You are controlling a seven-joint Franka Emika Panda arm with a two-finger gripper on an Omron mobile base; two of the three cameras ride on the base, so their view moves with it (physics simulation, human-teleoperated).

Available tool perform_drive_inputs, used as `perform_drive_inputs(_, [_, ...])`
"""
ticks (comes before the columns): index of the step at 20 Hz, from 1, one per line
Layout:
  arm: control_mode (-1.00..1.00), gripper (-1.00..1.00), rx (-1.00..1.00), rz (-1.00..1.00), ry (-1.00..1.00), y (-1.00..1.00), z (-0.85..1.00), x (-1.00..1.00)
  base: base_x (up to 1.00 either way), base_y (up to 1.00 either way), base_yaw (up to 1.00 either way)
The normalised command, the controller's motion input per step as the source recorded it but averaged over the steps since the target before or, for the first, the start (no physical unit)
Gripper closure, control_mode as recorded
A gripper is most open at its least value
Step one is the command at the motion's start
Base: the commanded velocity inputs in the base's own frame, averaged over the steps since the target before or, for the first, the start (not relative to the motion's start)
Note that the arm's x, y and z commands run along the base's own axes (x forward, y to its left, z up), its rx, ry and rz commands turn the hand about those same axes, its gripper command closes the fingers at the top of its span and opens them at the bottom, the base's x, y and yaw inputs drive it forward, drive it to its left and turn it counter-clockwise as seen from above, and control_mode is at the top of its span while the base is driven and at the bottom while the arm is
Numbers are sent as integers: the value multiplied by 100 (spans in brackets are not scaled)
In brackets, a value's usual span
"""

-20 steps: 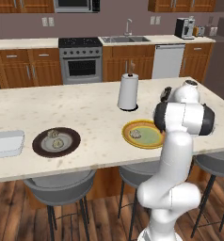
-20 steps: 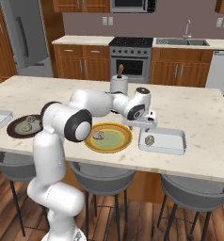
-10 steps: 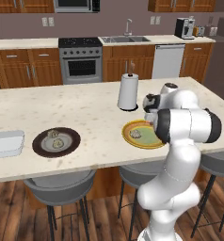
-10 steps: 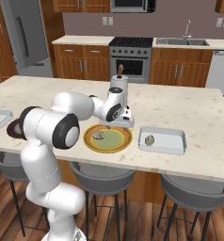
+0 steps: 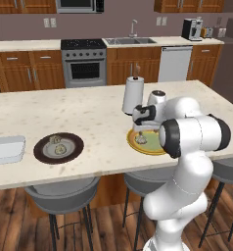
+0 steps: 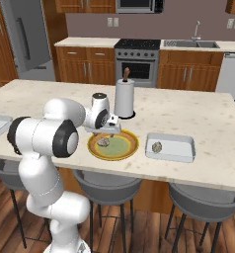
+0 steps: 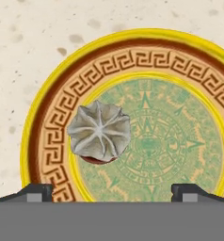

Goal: Place two dumplings into each of the tupperware containers and then place the containers in the fridge.

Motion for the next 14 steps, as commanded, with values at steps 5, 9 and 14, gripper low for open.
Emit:
perform_drive_inputs(5, [-100,-100,0,0,2,7,-15,0,0,0,0])
perform_drive_inputs(9, [-100,-100,-2,0,-2,9,-20,8,0,0,0])
perform_drive_inputs(14, [-100,-100,-4,0,0,37,-39,12,0,0,0])
